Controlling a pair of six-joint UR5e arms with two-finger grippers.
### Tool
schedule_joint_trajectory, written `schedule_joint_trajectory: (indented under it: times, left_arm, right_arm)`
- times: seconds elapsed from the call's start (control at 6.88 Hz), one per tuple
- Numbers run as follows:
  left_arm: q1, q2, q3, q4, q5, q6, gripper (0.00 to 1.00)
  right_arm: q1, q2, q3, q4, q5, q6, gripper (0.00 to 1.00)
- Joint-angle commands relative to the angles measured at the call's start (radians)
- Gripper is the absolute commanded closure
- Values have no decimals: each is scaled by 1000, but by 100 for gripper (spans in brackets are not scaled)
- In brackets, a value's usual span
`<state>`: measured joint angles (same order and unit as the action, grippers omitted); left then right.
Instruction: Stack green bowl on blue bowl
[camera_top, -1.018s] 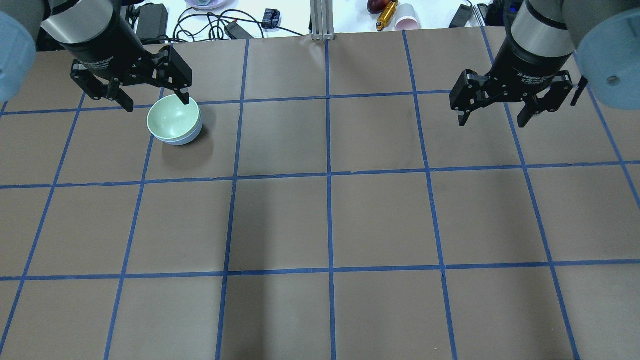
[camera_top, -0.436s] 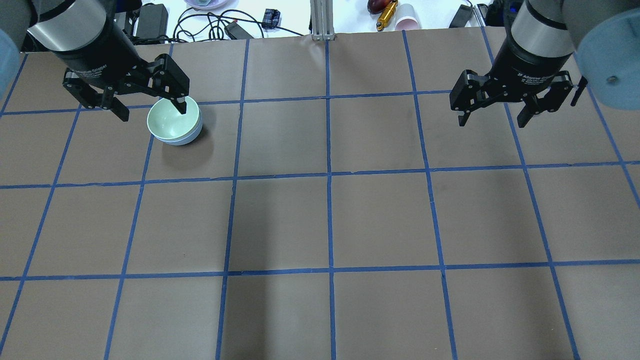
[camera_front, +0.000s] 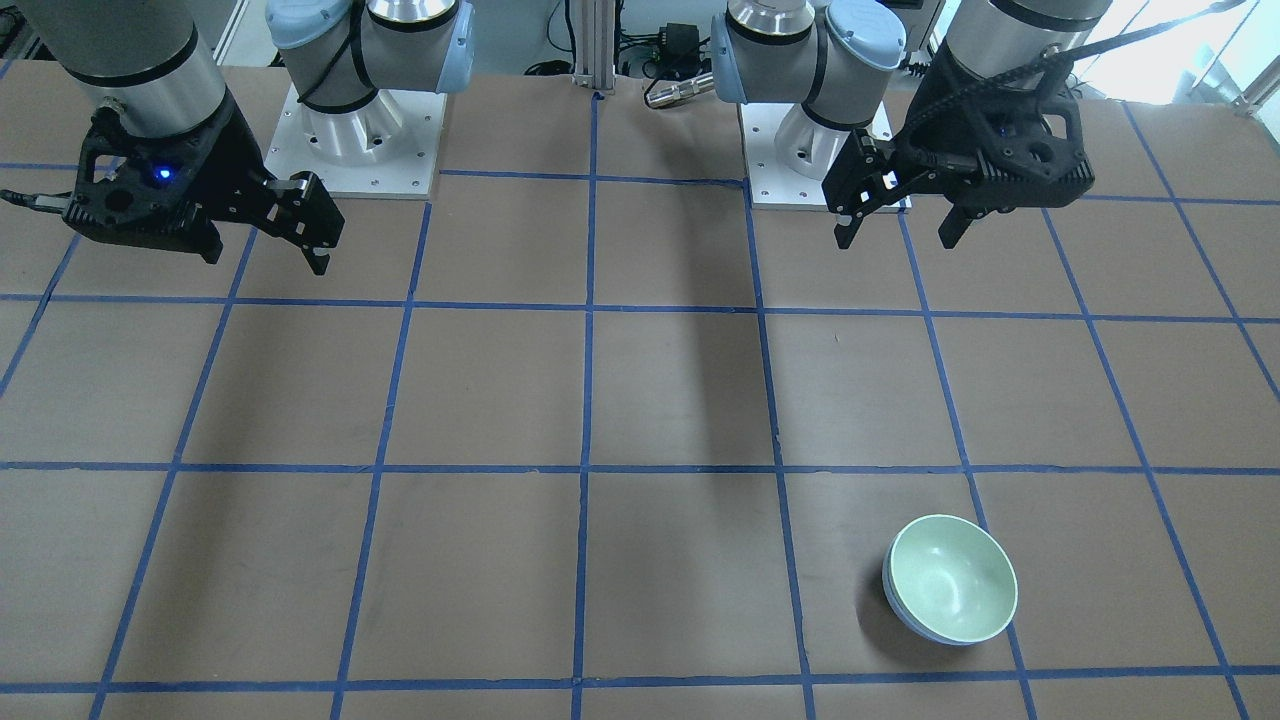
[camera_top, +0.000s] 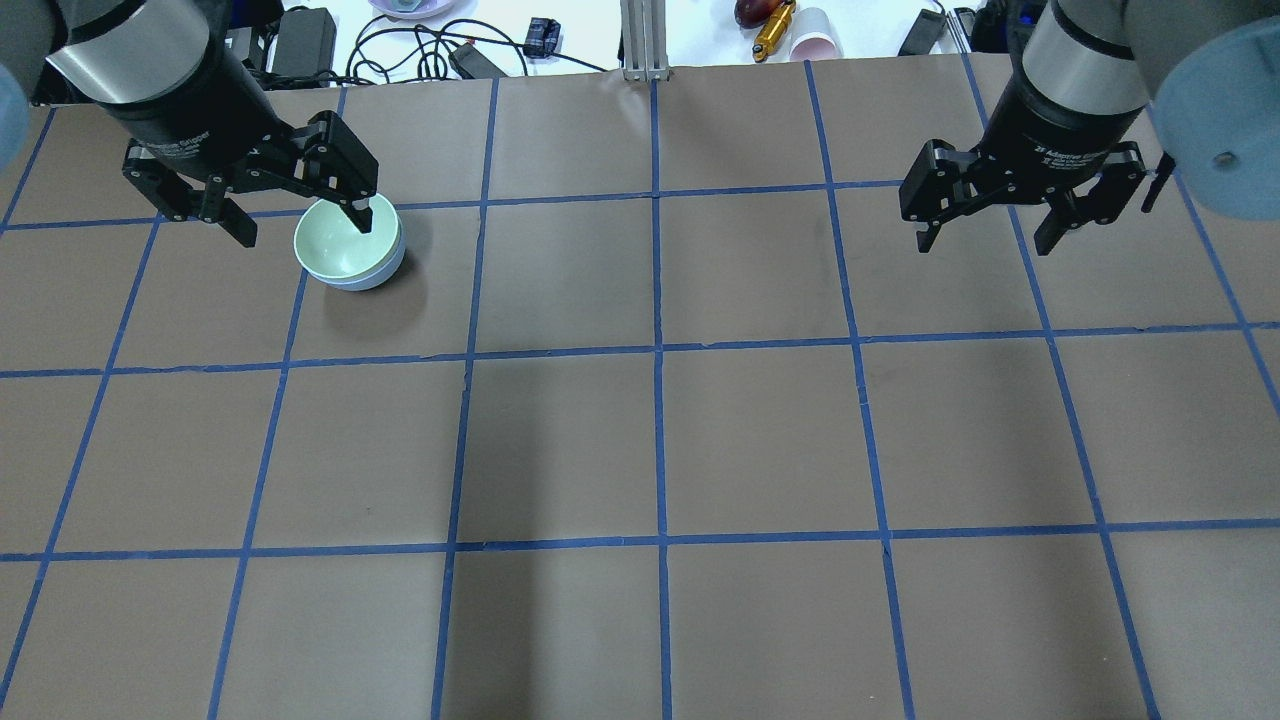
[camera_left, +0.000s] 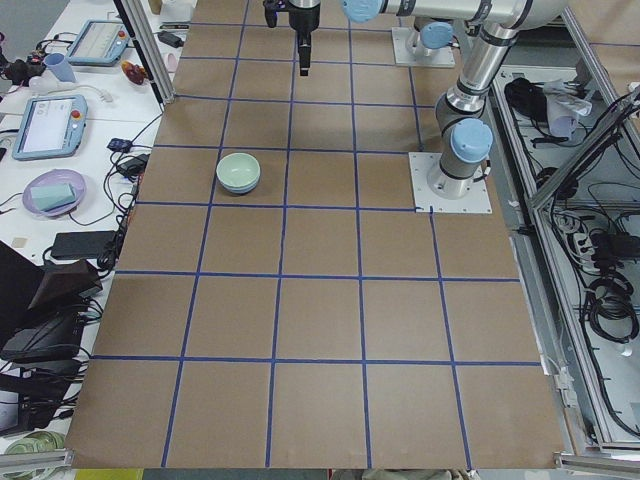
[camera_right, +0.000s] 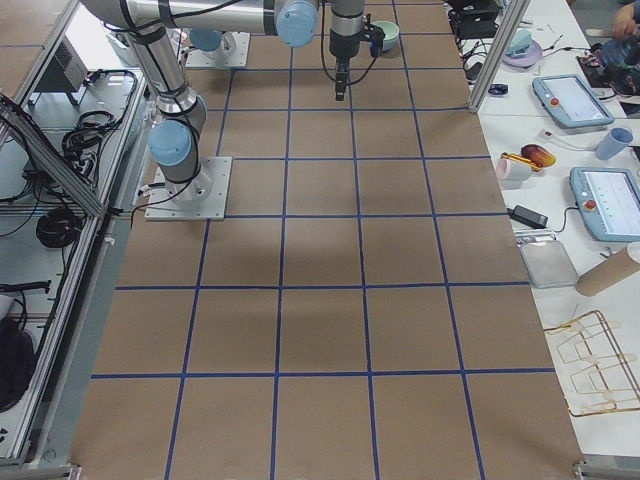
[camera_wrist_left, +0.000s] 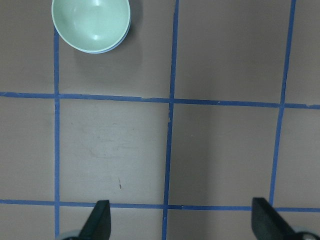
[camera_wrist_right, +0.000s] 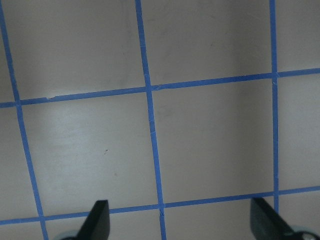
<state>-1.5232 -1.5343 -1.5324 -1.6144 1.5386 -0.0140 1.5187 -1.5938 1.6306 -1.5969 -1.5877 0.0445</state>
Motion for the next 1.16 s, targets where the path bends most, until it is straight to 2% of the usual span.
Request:
schedule_joint_trajectory:
  times: [0.0, 1.02]
  left_arm:
    - [0, 8, -2, -22, -1, 2, 0]
    - [8, -16, 32, -59, 6, 0, 0]
  right_arm:
    - [0, 0, 0, 0, 0, 0, 0]
    - [0, 0, 0, 0, 0, 0, 0]
